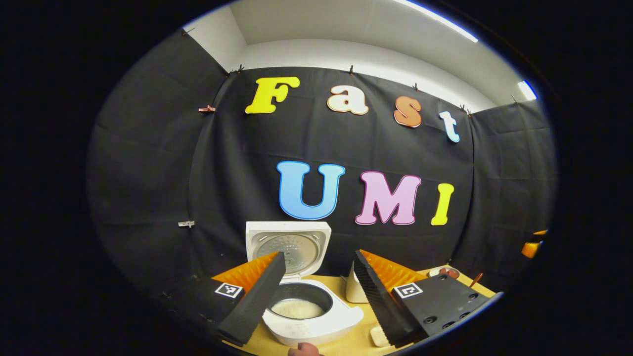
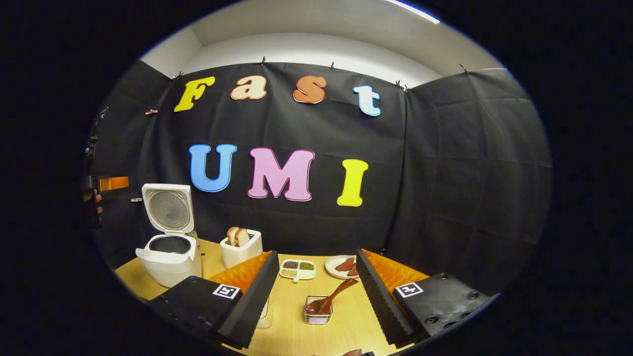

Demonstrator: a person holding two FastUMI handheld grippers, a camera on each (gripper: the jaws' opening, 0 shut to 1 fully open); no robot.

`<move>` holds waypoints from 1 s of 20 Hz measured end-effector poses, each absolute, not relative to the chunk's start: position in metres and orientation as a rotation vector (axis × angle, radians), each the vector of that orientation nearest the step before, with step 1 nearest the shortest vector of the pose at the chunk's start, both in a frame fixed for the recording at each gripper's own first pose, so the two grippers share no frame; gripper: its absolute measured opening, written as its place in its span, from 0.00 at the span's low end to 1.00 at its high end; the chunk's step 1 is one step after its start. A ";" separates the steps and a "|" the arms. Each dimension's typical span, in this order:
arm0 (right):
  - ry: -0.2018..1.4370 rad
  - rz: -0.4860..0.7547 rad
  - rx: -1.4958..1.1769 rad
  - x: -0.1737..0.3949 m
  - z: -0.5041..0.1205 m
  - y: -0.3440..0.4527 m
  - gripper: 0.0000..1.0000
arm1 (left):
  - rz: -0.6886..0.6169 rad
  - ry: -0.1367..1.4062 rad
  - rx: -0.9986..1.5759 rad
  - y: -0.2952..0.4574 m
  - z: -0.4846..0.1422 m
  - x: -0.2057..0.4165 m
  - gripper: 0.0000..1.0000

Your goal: Close the left gripper, press the button to open the rice cooker; take a wooden spoon from the chopstick holder with the right hand, scoop a spoonful of rice and pour it into the rice cooker, then put the wooden spoon back into the chopstick holder.

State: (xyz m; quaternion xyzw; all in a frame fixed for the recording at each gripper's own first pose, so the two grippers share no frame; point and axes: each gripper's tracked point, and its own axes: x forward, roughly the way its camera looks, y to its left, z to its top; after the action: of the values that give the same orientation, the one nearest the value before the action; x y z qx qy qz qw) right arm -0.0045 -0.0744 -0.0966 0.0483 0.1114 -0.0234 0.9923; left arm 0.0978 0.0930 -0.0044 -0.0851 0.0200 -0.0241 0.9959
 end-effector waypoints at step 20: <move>0.663 0.141 0.455 0.109 -0.382 -0.095 0.89 | 0.141 0.175 -0.128 0.031 -0.017 0.075 0.95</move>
State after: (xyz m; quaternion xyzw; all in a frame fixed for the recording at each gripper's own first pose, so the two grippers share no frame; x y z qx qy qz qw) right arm 0.1087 -0.0947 -0.3818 0.2214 0.3223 0.0684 0.9178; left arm 0.0753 0.0315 -0.0167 -0.0639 0.0873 0.0701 0.9917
